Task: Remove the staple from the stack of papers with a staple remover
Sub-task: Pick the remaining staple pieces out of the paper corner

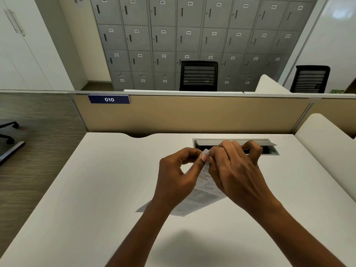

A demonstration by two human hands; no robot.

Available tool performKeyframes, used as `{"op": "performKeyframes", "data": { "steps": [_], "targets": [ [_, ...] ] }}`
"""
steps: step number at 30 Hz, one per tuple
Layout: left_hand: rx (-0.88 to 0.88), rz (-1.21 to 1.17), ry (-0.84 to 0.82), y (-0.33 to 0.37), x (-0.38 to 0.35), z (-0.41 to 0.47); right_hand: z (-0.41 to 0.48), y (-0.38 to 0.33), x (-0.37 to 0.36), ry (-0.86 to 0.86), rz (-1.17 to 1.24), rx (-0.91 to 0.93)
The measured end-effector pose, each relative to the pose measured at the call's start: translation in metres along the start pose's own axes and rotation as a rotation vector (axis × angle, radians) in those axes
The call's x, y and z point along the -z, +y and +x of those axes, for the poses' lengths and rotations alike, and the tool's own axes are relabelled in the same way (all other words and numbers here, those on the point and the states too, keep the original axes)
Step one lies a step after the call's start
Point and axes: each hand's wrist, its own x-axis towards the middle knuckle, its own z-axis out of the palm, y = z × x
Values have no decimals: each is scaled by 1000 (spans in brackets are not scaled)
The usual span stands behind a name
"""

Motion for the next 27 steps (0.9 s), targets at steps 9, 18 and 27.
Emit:
{"op": "performKeyframes", "data": {
  "steps": [9,18,27],
  "targets": [
    [93,-75,-89,-1,1,6,0,6,0,-23,215,-49],
    [87,-123,-23,-4,0,5,10,27,5,-312,1067,-392],
    [99,-135,-32,-7,2,7,8,26,0,-273,1185,-466]
  ]
}}
